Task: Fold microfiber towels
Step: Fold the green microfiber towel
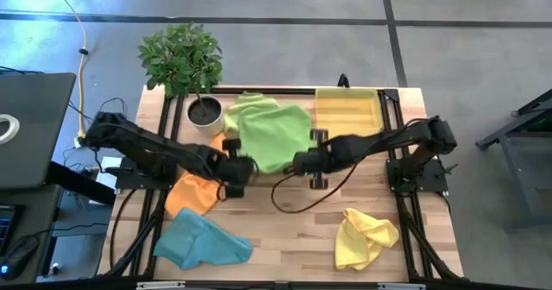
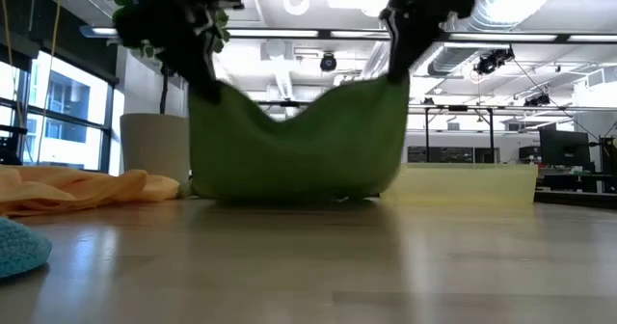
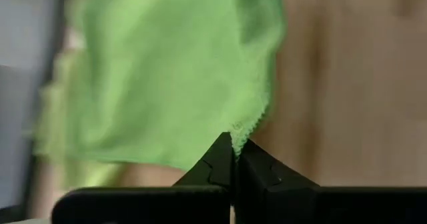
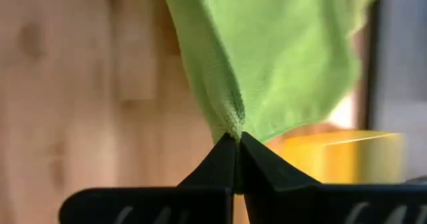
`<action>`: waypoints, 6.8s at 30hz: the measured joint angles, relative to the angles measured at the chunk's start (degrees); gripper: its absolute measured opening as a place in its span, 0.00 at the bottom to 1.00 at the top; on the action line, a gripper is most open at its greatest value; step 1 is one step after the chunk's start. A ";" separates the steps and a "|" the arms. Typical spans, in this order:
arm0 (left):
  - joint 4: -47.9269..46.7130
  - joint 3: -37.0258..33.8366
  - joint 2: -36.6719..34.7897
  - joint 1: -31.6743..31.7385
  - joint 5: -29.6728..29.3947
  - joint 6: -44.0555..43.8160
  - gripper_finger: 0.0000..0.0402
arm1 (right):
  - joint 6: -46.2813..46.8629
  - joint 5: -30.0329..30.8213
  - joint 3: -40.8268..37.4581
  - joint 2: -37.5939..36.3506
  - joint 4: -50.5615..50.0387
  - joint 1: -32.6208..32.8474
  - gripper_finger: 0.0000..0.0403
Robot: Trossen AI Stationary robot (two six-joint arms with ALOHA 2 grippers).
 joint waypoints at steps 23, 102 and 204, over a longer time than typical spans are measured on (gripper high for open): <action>-7.80 7.62 6.85 -3.46 -2.53 5.04 0.00 | 0.16 2.52 0.02 2.30 -2.99 2.36 0.00; 5.62 2.20 9.79 1.41 -17.23 1.20 0.00 | -5.20 -11.29 -30.46 2.39 60.62 -10.67 0.00; -2.06 8.31 4.94 -6.17 -4.50 6.69 0.00 | 12.24 5.47 -19.62 -13.36 15.25 5.85 0.00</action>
